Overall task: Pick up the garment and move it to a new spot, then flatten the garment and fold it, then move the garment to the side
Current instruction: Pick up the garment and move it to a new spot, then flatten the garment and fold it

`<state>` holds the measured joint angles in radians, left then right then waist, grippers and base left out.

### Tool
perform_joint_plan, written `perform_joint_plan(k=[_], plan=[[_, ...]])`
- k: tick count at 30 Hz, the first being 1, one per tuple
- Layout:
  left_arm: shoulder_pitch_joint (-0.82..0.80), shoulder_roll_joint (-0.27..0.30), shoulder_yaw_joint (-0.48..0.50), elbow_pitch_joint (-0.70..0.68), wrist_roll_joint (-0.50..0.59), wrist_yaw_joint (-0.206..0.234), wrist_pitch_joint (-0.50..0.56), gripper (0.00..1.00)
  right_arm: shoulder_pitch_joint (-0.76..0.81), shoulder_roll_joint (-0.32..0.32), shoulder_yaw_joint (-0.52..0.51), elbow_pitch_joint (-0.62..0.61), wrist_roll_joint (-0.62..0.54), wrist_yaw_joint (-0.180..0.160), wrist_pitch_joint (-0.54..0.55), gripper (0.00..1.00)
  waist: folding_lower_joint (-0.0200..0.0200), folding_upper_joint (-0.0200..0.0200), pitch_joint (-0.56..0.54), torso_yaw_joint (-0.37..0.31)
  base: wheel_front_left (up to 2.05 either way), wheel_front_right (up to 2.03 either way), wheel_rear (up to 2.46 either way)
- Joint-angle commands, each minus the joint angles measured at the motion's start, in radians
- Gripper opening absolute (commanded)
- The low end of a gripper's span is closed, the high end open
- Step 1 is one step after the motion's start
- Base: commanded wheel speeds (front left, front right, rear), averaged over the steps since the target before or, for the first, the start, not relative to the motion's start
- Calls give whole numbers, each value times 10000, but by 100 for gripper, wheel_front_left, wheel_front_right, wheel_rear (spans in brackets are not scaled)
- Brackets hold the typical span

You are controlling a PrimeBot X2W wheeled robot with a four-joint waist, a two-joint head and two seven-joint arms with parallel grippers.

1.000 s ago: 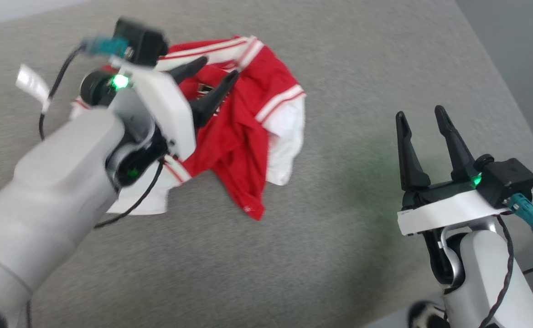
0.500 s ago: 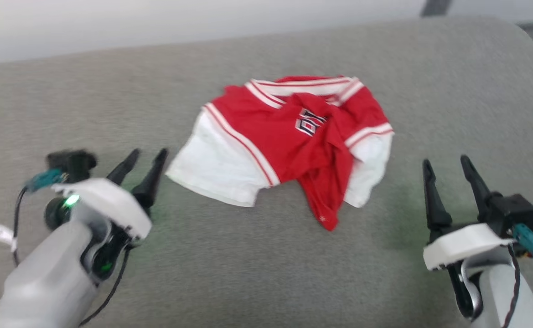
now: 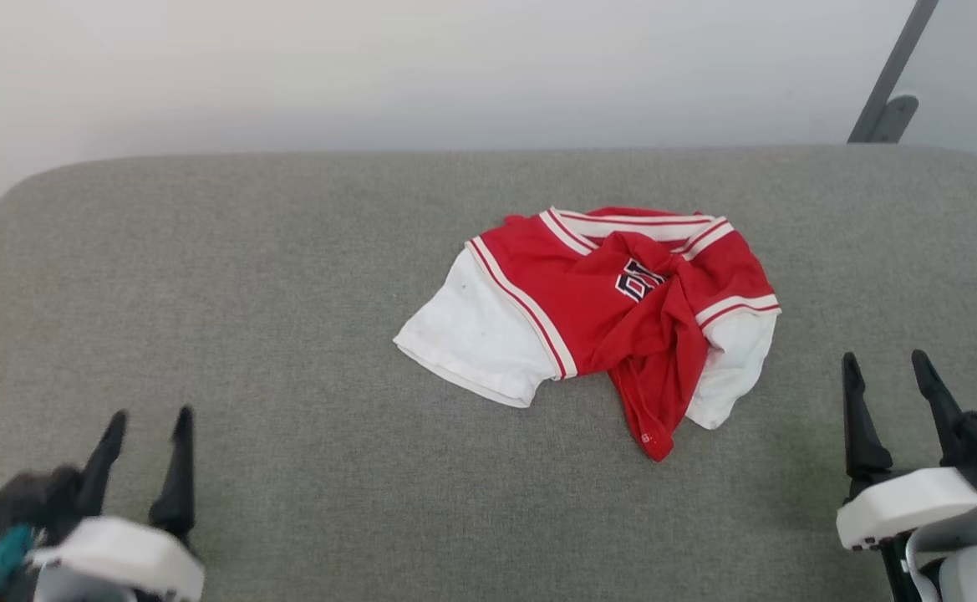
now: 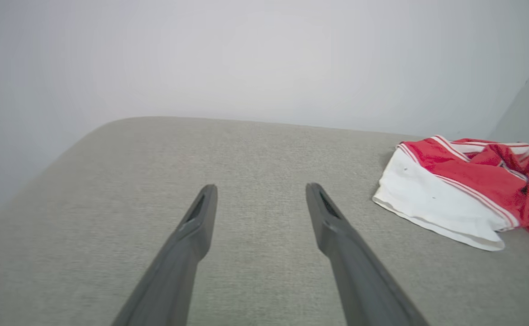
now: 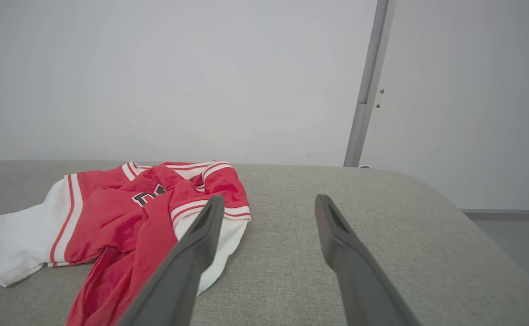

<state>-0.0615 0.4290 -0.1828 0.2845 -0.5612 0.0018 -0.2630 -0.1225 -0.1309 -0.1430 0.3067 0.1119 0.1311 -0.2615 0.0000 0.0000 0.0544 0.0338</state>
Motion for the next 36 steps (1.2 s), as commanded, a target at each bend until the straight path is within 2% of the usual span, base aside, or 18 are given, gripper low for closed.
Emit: perform_joint_plan(k=[1, 6, 13, 18, 21, 28, 33, 36], plan=[[509, -198, 293, -311, 451, 7, -20, 100, 179, -35, -48, 3, 23, -7, -51, 100, 0, 0, -172, 26, 0, 0, 0], [1717, -854, 1543, -1448, 1739, -203, -22, 100, 396, -130, -162, -139, 114, -7, 19, 100, 0, 0, -368, 49, 0, 0, 0], [2145, -1490, 2128, -1725, 2517, -572, -20, 100, 494, -122, -184, -303, 165, -7, 205, 100, 0, 0, -370, 79, 0, 0, 0], [2026, -1926, 2498, -1750, 2811, -835, -21, 100, 223, -386, 456, -234, 153, -7, 903, 100, 0, 0, -211, 24, 0, 0, 0], [1874, -2132, 2547, -1658, 2995, -968, -22, 100, -61, -822, 1319, -147, 373, -7, 1979, 100, 0, 0, 7, 24, 0, 0, 0], [1322, -2578, 2401, -1364, 3222, -1212, -21, 100, -932, -2473, 3460, -519, 1883, -8, 6102, 100, 0, 0, 713, 279, 0, 0, 0], [988, -2896, 2350, -1159, 3272, -1287, -23, 100, -1580, -2768, 3459, -1208, 3086, -8, 8228, 100, 0, 0, 1316, 543, 0, 0, 0], [753, -3036, 2272, -1078, 3272, -1323, -23, 100, -1832, -2830, 3489, -1440, 3282, -7, 9307, 100, 0, 0, 1635, 737, 0, 0, 0]])
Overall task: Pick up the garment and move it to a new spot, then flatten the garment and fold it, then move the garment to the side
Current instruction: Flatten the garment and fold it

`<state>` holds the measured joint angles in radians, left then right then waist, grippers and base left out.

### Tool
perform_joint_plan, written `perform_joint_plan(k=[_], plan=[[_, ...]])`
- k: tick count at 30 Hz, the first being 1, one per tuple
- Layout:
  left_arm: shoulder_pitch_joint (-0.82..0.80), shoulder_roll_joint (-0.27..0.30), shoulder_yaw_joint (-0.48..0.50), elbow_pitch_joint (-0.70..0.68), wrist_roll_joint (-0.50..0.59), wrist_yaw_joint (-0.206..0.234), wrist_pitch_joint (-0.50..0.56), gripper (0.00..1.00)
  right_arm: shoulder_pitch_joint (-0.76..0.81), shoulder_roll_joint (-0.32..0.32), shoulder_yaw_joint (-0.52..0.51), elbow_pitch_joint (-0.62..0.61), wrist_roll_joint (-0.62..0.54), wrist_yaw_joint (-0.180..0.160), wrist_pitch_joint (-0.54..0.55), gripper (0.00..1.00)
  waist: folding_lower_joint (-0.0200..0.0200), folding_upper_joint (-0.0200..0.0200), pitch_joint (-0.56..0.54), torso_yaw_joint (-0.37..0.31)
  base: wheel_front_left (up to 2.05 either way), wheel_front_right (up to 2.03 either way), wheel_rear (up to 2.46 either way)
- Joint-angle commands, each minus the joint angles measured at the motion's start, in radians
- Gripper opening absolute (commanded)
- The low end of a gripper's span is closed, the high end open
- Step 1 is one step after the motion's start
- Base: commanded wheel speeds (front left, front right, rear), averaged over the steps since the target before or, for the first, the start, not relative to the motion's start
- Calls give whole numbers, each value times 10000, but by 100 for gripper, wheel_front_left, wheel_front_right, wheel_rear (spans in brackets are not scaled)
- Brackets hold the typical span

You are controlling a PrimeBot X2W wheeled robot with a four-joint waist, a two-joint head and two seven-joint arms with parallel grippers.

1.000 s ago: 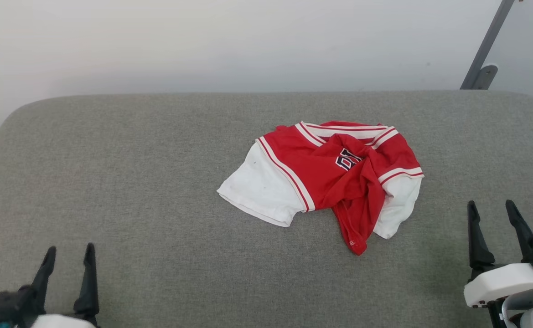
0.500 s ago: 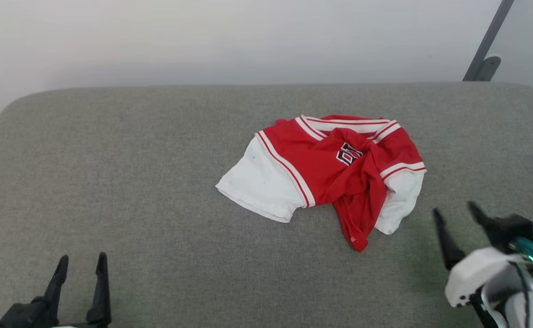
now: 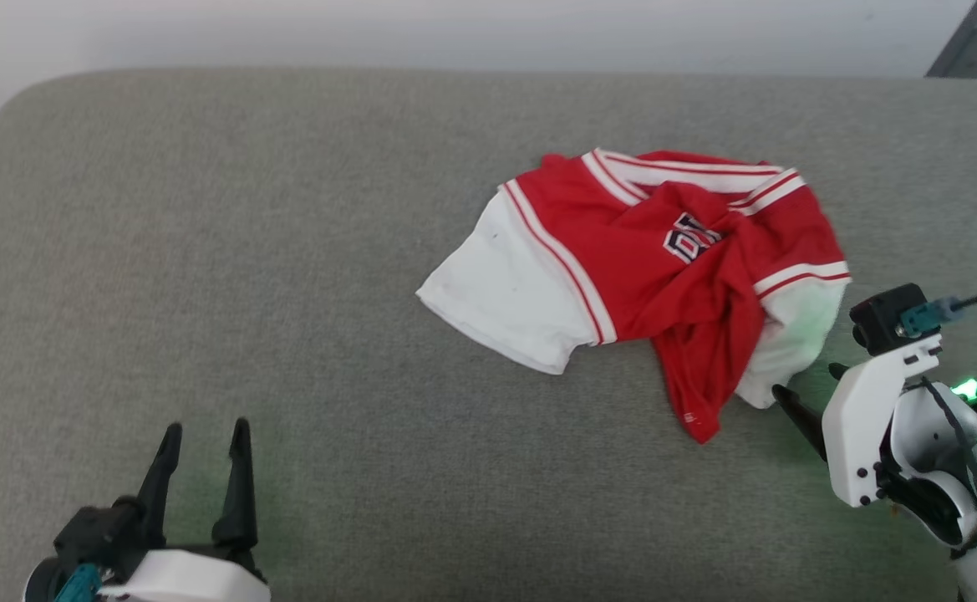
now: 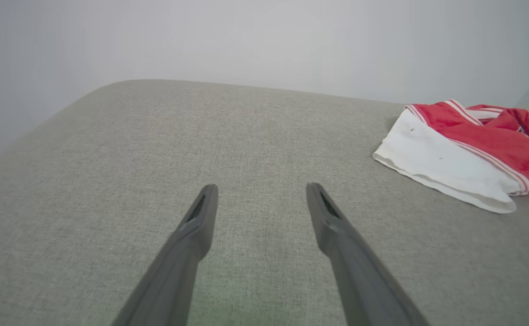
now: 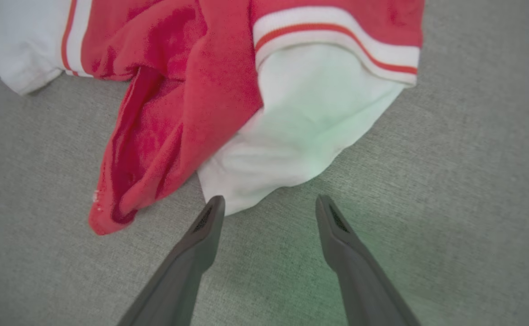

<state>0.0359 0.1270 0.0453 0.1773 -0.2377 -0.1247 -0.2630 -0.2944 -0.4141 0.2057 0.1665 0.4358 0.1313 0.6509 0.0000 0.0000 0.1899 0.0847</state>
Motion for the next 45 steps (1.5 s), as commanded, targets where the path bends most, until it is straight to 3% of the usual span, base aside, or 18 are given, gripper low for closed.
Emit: perform_joint_plan(k=[1, 10, 11, 12, 14, 19, 28, 34, 44, 45], plan=[[-290, -57, -32, 12, 24, -46, -23, 100, -167, -4, 12, -86, 36, -10, 481, 100, 0, 0, 391, 295, 0, 0, 0], [-778, -52, -226, 99, -274, -61, -21, 100, -320, 189, -77, 226, -323, -10, 1511, 100, 0, 0, 935, 720, 0, 0, 0], [-765, -43, -221, 101, -293, -60, -21, 100, -309, 233, -158, 300, -374, -15, 1544, 75, 0, 0, 954, 730, 0, 0, 0], [-757, -36, -216, 102, -310, -61, -21, 100, -303, 265, -185, 342, -417, -16, 1563, 31, 0, 0, 968, 735, 0, 0, 0], [-749, -18, -164, 93, -333, -61, -21, 100, -267, 358, -350, 468, -531, -16, 1630, 0, 0, 0, 987, 689, 0, 0, 0], [-791, -6, -205, 70, -375, -62, -21, 100, -300, 304, -933, 475, -818, -32, 1501, 0, 0, 0, 985, 493, 0, 0, 0], [-1038, 145, -305, -127, -436, -62, -21, 100, -449, -835, -2855, 210, -1675, -16, 1189, 0, 0, 0, 1280, 91, 0, 0, 0], [-1347, 418, -740, -117, -511, -62, -23, 100, -1359, -646, -3686, 1240, -2421, -16, 608, 0, 0, 0, 1684, 10, 0, 0, 0], [-1912, 1009, -1079, -144, -613, -62, -21, 100, -2910, 125, -4585, 3859, -4127, -16, -1324, 0, 0, 0, 2103, 9, 0, 0, 0], [-1955, 1082, -1055, -150, -625, -62, -21, 100, -3006, 194, -4492, 4015, -4232, -6, -1566, 8, 0, 0, 2094, -67, 0, 0, 0]])
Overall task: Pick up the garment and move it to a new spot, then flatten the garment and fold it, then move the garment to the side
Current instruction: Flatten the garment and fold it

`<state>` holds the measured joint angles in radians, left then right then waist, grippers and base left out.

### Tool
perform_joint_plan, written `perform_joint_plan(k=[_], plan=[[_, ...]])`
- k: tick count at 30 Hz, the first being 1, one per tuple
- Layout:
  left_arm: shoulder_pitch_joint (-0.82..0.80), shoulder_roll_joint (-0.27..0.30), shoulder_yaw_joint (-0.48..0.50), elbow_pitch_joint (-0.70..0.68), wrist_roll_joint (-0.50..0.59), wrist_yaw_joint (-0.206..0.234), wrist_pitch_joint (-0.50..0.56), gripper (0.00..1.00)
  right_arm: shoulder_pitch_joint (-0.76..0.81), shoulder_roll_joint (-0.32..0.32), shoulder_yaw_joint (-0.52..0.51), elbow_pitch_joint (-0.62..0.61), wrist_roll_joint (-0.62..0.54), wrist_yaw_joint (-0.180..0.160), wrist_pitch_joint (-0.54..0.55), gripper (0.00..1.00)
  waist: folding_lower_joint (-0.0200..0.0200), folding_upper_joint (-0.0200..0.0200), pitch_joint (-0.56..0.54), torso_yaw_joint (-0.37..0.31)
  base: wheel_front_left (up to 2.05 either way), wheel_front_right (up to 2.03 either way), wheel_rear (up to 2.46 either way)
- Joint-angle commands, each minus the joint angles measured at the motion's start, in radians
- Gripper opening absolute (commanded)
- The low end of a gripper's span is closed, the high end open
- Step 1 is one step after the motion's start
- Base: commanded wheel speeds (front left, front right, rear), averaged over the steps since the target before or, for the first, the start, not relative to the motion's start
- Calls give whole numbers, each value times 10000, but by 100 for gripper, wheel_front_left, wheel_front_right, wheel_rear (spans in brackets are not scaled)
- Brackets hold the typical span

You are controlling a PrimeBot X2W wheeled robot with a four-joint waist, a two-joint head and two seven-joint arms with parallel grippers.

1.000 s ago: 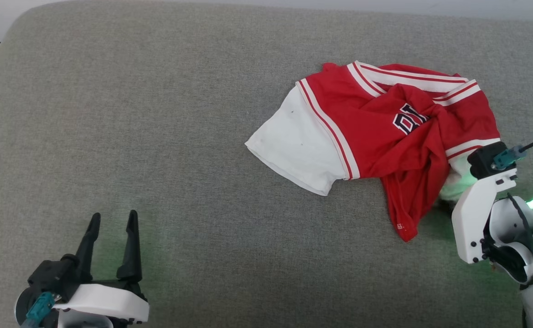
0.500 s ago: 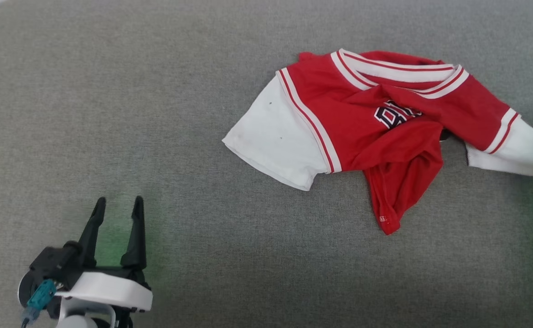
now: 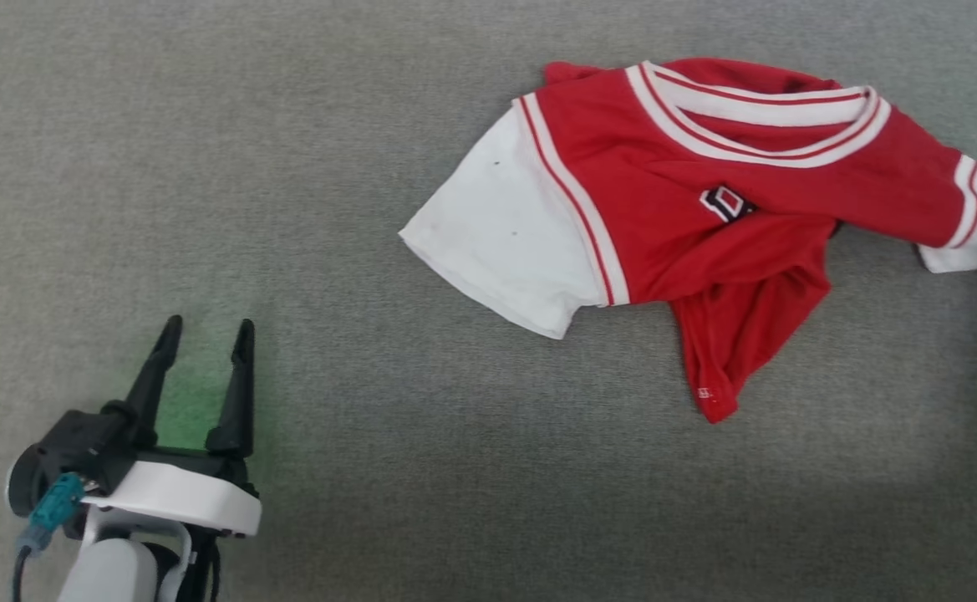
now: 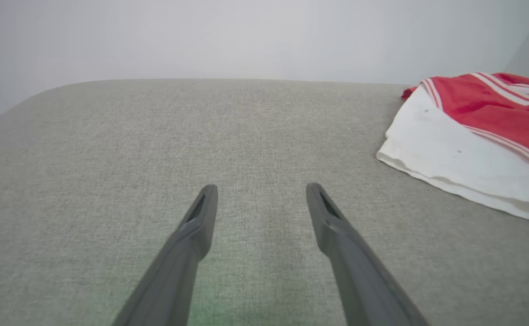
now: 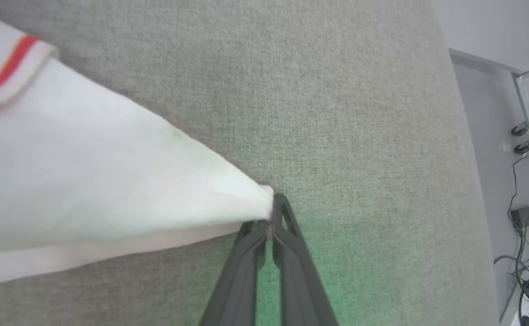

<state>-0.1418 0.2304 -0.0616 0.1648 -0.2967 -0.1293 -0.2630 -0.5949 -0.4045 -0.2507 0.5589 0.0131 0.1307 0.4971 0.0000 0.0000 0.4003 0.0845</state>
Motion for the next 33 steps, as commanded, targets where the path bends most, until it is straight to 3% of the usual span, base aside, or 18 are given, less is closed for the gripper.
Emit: perform_joint_plan(k=[1, 2, 3, 9, 11, 12, 15, 16, 19, 23, 29, 33], plan=[[-197, 100, 43, -36, -65, -17, -21, 100, -82, 204, 157, 262, -42, 0, -242, 28, 0, 0, -29, -158, 0, 0, 0], [-207, 167, 41, -64, -82, -17, -21, 100, -156, 350, 202, 415, -1, 0, -447, 46, 0, 0, -58, -259, 0, 0, 0], [-209, 246, 28, -80, -82, -17, -21, 100, -222, 429, 235, 560, 27, 0, -686, 100, 0, 0, -95, -362, 0, 0, 0], [-462, 1157, -576, -629, -397, -17, -23, 100, -261, 712, 336, 849, 107, -3, -2225, 100, 0, 0, -375, -1026, 0, 0, 0], [-698, 1743, -956, -809, -503, -15, -21, 100, -119, 801, 332, 675, 237, -3, -2775, 100, 0, 0, -436, -1229, 0, 0, 0], [-1144, 2461, -1429, -936, -639, -8, -22, 100, 52, 994, 309, 331, 467, -3, -3351, 100, 0, 0, -489, -1439, 0, 0, 0], [-2101, 3633, -2393, -1141, -1266, -5, 379, 100, 423, 1306, 359, -438, 820, -5, -4130, 100, 0, 0, -505, -1811, 0, 0, 0], [-2101, 3633, -2393, -1141, -1266, -5, 379, 100, 423, 1306, 359, -438, 820, -5, -4130, 100, 0, 0, -505, -1811, 0, 0, 0], [-3270, 4773, -3617, -1201, -2342, -5, 1463, 100, 833, 1702, 389, -1273, 1024, -3, -4668, 100, 0, 0, -451, -2226, 0, 0, 0], [-4973, 5873, -5301, -934, -4320, -5, 3304, 100, 1215, 2312, 583, -2188, 1104, -5, -5036, 100, 0, 0, -242, -2822, 0, 0, 0], [-7011, 6578, -7353, 195, -7450, -3, 6596, 100, 1542, 2723, 896, -2954, 1141, -3, -4933, 100, 0, 0, 134, -3401, 0, 0, 0], [-7770, 6665, -7972, 883, -8842, -6, 7924, 100, 1626, 2869, 1066, -3204, 1118, -3, -4818, 100, 0, 0, 358, -3675, 0, 0, 0]])
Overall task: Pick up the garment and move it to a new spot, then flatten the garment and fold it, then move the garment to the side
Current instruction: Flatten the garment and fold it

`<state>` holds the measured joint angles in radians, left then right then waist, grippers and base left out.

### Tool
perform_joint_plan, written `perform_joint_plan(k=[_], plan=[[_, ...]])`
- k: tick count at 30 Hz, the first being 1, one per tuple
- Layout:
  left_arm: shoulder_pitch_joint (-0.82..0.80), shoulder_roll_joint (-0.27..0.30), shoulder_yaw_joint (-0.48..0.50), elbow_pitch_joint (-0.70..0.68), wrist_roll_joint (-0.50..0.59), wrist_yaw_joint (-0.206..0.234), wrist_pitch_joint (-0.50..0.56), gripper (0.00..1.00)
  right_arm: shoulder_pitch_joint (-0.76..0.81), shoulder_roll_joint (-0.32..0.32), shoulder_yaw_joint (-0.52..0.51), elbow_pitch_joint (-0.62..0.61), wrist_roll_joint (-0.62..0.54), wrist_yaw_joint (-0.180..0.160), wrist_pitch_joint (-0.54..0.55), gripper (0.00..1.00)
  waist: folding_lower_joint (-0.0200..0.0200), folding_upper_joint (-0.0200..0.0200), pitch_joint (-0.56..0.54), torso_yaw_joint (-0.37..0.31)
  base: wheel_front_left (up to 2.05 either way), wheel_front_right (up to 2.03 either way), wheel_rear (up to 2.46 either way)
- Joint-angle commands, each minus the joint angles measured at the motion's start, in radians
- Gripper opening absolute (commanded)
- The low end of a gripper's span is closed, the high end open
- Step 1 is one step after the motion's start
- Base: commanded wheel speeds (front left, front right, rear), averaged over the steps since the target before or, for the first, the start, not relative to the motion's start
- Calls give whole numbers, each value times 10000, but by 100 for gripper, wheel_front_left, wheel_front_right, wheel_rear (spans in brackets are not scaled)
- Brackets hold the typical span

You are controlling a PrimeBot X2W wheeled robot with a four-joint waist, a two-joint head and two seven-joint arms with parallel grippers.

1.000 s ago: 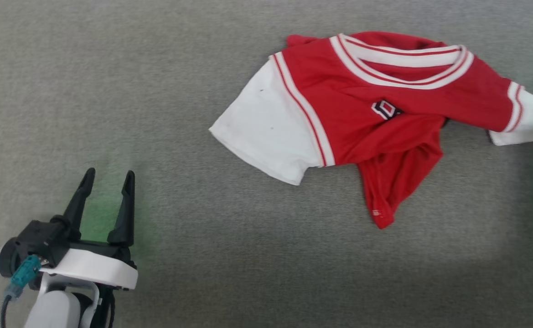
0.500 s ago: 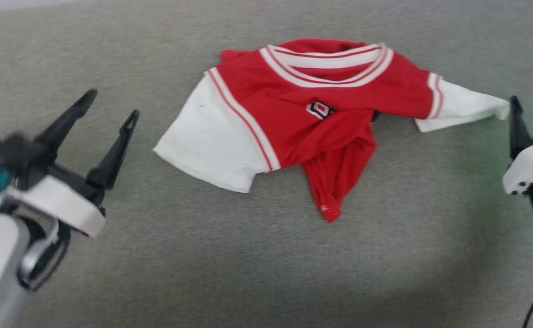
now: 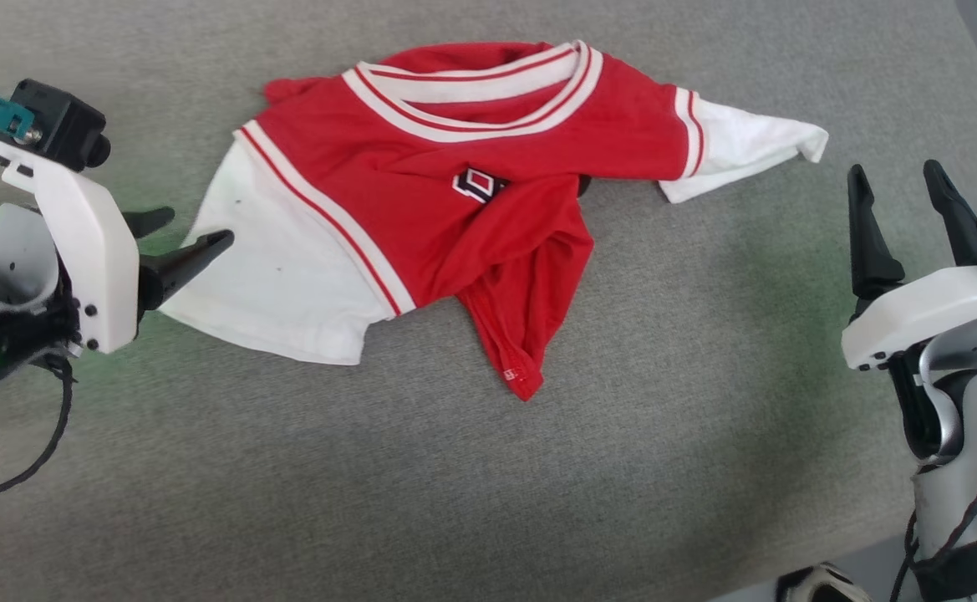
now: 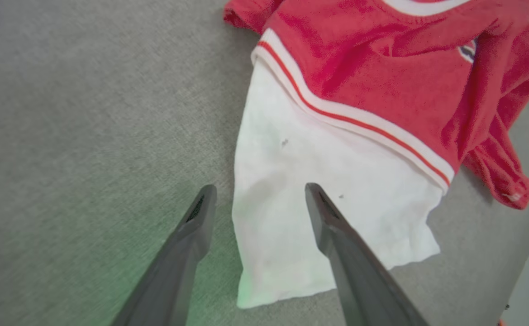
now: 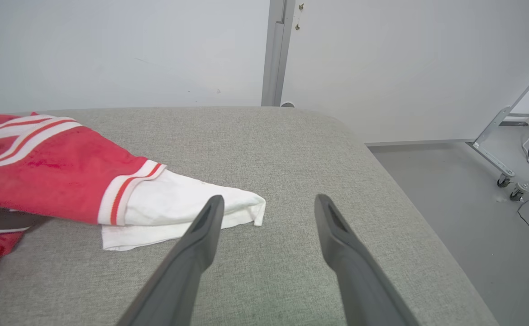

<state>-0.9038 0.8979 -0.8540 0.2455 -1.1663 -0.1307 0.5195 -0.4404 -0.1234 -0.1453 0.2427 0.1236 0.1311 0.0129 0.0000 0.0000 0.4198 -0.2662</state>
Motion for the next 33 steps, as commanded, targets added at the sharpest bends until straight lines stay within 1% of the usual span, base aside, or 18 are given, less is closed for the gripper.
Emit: perform_joint_plan(k=[1, 4, 7, 10, 11, 12, 13, 14, 18, 21, 23, 27, 28, 31, 33], plan=[[-287, 9, -153, 259, -418, 9, 377, 100, 81, 91, 43, -95, 27, -8, 42, 100, 0, 0, 220, -210, 0, 0, 0], [-664, 48, -620, 599, -583, 9, 876, 100, 67, 131, 46, -205, 76, -7, 98, 100, 0, 0, 392, -267, 0, 0, 0], [-867, -123, -939, 988, -832, 16, 933, 100, 7, 91, 59, -288, -64, -7, 123, 100, 0, 0, 557, -236, 0, 0, 0], [-968, -243, -1307, 1098, -1187, 18, 1173, 100, -160, 64, 195, -338, -124, -8, 242, 100, 0, 0, 697, -195, 0, 0, 0], [-977, -297, -1395, 1009, -1363, 18, 1255, 77, -224, 16, 258, -344, -82, -8, 319, 100, 0, 0, 734, -175, 0, 0, 0], [-1008, -316, -1442, 919, -1541, 16, 1284, 40, -294, -63, 331, -360, -76, -8, 384, 100, 0, 0, 777, -151, 0, 0, 0], [-1082, -296, -1503, 847, -1627, 16, 1243, 7, -366, -139, 421, -365, -89, -8, 497, 100, 0, 0, 813, -124, 0, 0, 0], [-1180, -266, -1581, 749, -1607, 16, 1178, 0, -452, -233, 545, -352, -31, -8, 642, 100, 0, 0, 855, -93, 0, 0, 0], [-1543, -250, -1842, 504, -1614, 7, 930, 0, -988, -868, 1247, -201, 605, -8, 1640, 100, 0, 0, 1063, 88, 0, 0, 0], [-1809, -331, -2066, 376, -1680, 7, 739, 0, -1582, -1699, 1961, -23, 1285, -8, 2741, 100, 0, 0, 1219, 267, 0, 0, 0], [-1969, -400, -2257, 327, -1711, 9, 629, 0, -2060, -2203, 2229, 37, 1718, -8, 3427, 100, 0, 0, 1295, 383, 0, 0, 0], [-2272, -542, -2644, 189, -1790, 8, 405, 0, -2803, -2909, 2759, 194, 2696, -8, 4839, 100, 0, 0, 1468, 651, 0, 0, 0], [-2272, -542, -2644, 189, -1790, 8, 405, 0, -2803, -2909, 2759, 194, 2696, -8, 4839, 100, 0, 0, 1468, 651, 0, 0, 0], [-2484, -644, -2928, 172, -1821, 8, 207, 0, -3193, -3403, 3355, 318, 3368, -8, 5706, 100, 0, 0, 1587, 821, 0, 0, 0], [-2572, -702, -3130, 187, -1858, 10, 68, 0, -3282, -3594, 3723, 426, 3737, -7, 6165, 100, 0, 0, 1640, 907, 0, 0, 0]])
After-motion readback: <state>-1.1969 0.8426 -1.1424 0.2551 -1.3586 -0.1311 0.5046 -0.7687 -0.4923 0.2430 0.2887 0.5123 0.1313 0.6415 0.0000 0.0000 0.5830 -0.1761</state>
